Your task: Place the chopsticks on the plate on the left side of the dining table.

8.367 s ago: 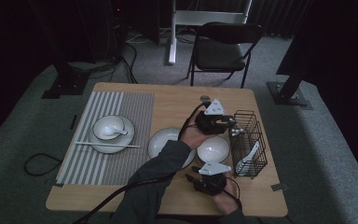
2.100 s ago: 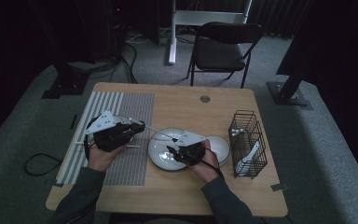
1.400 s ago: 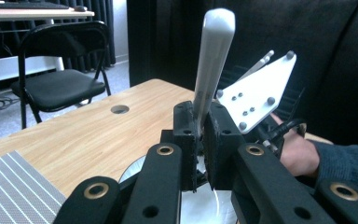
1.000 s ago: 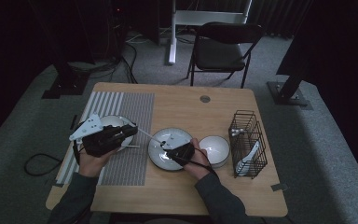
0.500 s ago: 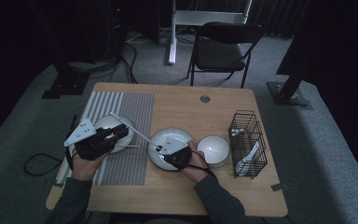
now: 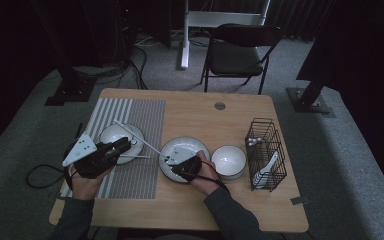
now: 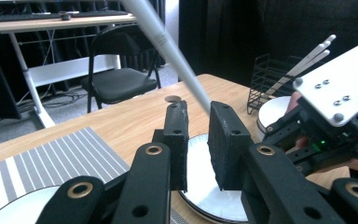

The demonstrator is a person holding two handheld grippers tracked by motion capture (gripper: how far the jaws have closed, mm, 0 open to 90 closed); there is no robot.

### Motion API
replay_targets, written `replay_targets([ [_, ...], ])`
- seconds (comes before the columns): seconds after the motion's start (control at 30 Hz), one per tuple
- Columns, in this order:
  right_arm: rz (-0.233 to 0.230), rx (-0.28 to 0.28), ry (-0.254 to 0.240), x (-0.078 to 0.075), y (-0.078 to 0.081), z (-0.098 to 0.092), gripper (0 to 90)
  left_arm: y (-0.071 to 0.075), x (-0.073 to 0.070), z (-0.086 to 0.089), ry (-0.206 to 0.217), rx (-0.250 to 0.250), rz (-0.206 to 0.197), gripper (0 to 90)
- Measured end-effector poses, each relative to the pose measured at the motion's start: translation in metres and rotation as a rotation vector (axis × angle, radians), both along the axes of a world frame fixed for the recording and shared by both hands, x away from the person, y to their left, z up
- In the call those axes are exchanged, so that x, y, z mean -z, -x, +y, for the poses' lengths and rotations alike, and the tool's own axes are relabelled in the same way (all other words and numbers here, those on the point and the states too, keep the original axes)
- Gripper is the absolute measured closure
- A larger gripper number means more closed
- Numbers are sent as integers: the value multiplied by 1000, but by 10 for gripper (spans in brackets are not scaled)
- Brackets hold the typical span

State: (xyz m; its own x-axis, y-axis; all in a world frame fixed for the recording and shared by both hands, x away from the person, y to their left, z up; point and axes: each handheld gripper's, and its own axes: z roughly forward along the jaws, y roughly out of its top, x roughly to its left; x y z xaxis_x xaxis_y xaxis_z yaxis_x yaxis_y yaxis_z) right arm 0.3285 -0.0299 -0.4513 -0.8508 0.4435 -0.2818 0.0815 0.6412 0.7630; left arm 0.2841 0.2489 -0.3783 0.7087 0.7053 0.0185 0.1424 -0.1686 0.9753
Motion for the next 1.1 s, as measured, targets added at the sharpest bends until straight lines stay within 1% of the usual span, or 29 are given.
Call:
replay_targets([
  [0.17, 12, 1, 0, 0, -1, 6, 870, 0, -3, -5, -9, 8, -14, 782],
  [0.3, 18, -13, 2, 1, 0, 13, 870, -2, -6, -8, -16, 1, -29, 782],
  [0.43, 17, -26, 7, 1, 1, 18, 870, -4, -6, -8, -27, -16, -35, 784],
  [0.53, 23, -29, 7, 0, 2, 19, 870, -4, -5, -6, -48, -37, -36, 785],
  [0.6, 21, -33, 21, 0, 2, 20, 870, -3, -4, -7, -53, -40, -38, 784],
  [0.67, 21, -34, 25, 0, 1, 22, 870, -2, -4, -8, -69, -41, -44, 784],
  [0.73, 20, -35, 25, -1, 1, 23, 870, -3, -3, -8, -73, -47, -43, 785],
  [0.77, 22, -33, 24, -1, 2, 24, 870, -4, -2, -6, -71, -55, -43, 785],
  [0.83, 14, -50, 34, -3, 3, 28, 870, -5, -1, -3, -68, -65, -42, 785],
  [1.0, 13, -64, 31, -4, 4, 31, 870, -5, 3, 3, -87, -99, -38, 785],
  [1.1, 11, -71, 31, -4, 5, 32, 870, -8, 8, 9, -90, -112, -24, 785],
])
